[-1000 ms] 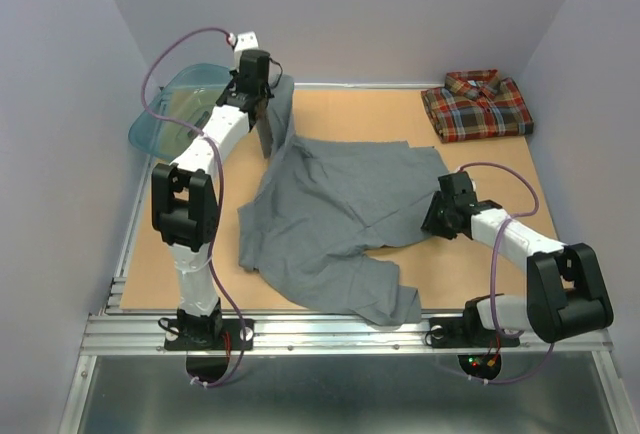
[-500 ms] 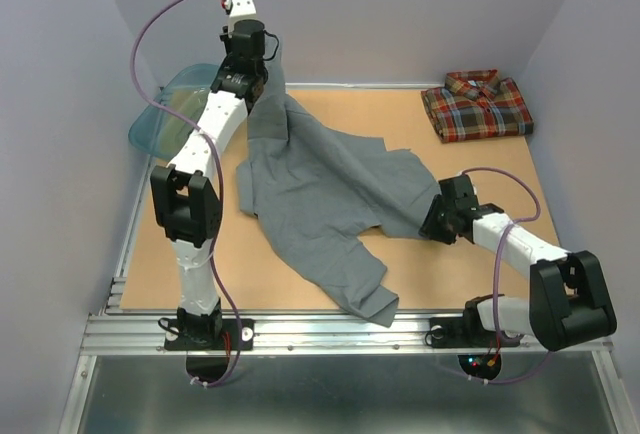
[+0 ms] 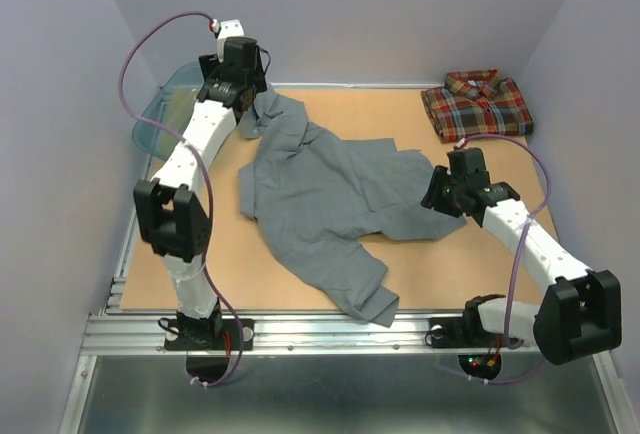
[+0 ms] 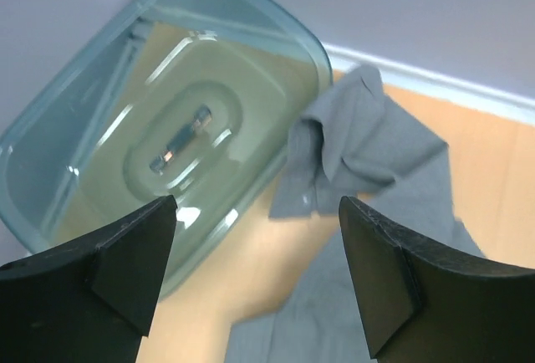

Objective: Fold and stack the long sleeve shirts
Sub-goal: Flatten the shirt out

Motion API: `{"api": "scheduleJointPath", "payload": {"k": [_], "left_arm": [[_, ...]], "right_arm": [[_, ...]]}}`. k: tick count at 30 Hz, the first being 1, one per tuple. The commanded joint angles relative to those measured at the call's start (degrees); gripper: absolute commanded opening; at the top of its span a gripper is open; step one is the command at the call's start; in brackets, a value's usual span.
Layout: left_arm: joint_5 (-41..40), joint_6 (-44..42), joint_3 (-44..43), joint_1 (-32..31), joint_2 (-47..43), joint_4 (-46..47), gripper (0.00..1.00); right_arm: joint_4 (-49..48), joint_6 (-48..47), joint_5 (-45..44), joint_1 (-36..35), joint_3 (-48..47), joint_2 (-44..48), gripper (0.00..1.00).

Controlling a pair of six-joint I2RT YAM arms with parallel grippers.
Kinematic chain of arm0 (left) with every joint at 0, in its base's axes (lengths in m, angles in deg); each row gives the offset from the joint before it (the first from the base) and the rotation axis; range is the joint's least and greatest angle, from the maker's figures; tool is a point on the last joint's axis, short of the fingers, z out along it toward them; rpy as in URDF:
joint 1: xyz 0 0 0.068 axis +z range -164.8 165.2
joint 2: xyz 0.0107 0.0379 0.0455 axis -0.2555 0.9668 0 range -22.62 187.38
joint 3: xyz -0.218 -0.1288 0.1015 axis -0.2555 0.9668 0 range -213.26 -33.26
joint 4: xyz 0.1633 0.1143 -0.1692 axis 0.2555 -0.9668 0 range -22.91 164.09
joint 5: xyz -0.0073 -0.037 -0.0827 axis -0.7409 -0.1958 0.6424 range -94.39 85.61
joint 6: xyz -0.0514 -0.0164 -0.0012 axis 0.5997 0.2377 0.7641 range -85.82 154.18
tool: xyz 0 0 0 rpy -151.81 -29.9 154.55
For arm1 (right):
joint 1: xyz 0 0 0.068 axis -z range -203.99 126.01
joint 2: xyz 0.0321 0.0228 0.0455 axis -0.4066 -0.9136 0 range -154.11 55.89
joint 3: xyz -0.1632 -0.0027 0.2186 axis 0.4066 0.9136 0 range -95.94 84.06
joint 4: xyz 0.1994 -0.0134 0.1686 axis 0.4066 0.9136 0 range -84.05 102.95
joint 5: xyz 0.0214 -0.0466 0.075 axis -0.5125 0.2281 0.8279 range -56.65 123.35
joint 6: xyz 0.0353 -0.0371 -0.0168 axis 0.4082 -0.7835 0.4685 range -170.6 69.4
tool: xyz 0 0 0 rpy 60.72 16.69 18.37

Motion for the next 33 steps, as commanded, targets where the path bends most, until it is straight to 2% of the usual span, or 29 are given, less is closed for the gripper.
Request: {"api": "scheduleJointPath", "payload": {"k": [1,3,4,8,10,14,19,24,33], "left_arm": [[10.6,6.0,12.2,-3.2,-15.0,-4.2,0.9],[16.3,8.4,19.1,-5.1,-21.1,-3.9,0.9],[17.3,9.2,25.6,-7.2,-22.9,-4.0,0.9],[21.6,14.4,41.5,-12.8,-31.5,-1.4,0.9],[22.8,17.2,49.3,-14.5,-32.8,0.3,0.9],[23.4,20.3,57.0,-16.2,-32.2,4.0,0.9],[21.4,22.8,61.7,-17.0,-29.2,4.3,0.9],[19.6,24.3,64.5,-17.0,-28.1,1.1,0.9],[15.7,24.7,64.7,-15.1,-31.8,-4.2,0.89]], "right_arm": [[0.6,-3.8,0.8,-0.2,-5.6,-1.2,0.48],[0.3,-4.6,2.7,-0.4,-7.3,-2.1,0.48],[0.0,-5.5,3.4,-0.6,-7.8,-2.5,0.48],[-1.5,-6.9,6.3,-5.4,-9.2,-3.4,0.48],[-3.3,-7.2,6.4,-8.5,-8.6,-3.6,0.48],[-7.3,-6.6,7.8,-14.1,-7.2,-5.7,0.48],[-12.1,-5.9,6.6,-21.5,-6.5,-10.8,0.48],[-15.2,-6.4,6.5,-25.7,-5.6,-16.1,0.49],[-16.1,-6.4,9.3,-35.2,-3.9,-25.3,0.49]]}}
